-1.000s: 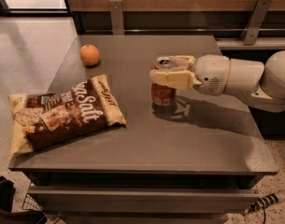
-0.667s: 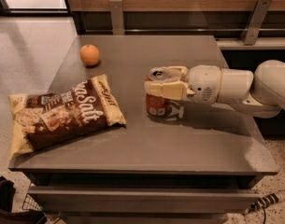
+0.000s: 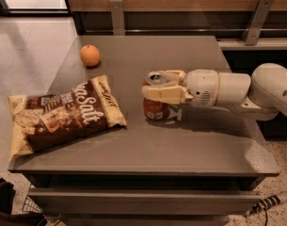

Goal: Move coke can near brown chip bag

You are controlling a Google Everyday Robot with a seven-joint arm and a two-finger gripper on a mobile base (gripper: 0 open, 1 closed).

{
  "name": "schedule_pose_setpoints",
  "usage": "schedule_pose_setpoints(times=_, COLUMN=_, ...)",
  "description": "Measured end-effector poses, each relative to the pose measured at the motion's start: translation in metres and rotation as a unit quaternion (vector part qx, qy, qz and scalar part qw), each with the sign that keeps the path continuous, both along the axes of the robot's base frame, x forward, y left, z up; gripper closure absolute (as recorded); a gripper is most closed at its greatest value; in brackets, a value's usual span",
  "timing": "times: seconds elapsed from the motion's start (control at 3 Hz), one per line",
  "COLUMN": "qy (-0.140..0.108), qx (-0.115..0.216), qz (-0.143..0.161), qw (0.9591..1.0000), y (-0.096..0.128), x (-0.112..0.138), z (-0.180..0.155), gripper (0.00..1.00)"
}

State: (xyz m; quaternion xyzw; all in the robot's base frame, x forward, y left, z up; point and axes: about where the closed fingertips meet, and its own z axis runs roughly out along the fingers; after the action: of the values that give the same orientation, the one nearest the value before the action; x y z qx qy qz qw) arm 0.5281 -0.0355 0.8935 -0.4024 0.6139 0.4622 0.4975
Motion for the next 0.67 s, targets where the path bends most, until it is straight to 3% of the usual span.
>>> schedule_pose_setpoints(times=0.67, qy=0.0, qx=0.0, qz=0.002, qw=1.0, y=0.0016, x=-0.0004, z=0.0023, gripper=0.2)
